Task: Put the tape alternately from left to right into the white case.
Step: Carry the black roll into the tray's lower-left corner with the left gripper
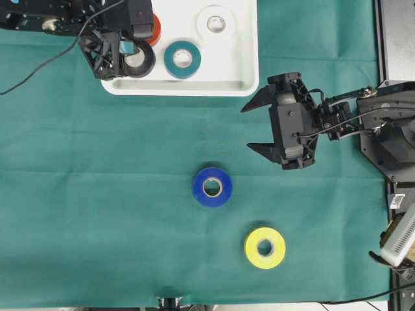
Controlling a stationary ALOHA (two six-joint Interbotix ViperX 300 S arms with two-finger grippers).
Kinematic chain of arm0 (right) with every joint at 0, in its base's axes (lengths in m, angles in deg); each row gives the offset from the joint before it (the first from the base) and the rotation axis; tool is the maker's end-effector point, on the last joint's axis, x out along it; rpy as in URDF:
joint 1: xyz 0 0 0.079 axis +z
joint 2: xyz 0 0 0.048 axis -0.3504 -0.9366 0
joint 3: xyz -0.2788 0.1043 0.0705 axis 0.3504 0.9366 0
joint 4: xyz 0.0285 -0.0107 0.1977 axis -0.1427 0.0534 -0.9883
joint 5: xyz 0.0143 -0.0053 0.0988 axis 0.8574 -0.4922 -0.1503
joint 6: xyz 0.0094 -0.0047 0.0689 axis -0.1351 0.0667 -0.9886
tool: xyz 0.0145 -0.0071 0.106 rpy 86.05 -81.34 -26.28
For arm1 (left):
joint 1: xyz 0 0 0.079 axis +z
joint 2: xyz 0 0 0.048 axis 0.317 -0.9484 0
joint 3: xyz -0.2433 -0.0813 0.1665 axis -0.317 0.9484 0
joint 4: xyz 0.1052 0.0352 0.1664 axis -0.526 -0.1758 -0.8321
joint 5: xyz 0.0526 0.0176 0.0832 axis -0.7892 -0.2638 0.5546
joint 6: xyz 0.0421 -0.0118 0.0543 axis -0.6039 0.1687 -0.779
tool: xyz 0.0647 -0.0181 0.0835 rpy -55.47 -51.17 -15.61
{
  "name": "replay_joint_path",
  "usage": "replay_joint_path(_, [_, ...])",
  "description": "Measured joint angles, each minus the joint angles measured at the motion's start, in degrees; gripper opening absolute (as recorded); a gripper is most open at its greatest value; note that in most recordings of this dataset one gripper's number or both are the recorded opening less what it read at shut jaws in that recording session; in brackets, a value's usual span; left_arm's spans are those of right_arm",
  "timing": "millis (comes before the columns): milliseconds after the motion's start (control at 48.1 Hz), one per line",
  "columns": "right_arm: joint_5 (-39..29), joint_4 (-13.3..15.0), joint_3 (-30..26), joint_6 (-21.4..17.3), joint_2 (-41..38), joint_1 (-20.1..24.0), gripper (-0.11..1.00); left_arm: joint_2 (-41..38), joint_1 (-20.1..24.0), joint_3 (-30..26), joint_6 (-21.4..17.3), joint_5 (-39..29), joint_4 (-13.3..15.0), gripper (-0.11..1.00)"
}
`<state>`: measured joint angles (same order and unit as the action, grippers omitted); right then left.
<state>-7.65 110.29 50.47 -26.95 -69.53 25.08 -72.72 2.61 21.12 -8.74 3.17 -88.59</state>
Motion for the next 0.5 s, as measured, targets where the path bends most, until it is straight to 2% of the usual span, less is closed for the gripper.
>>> replay_joint_path(270, [0.0, -0.09, 0.0, 0.0, 0.0, 0.0, 0.82, 0.09, 0.09, 0.0, 0.09, 0.0, 0.0, 0.25])
replay_joint_path(499, [0.0, 0.0, 0.0, 0.09, 0.0, 0.0, 0.82, 0.09, 0.09, 0.0, 0.0, 0.09, 0.0, 0.87])
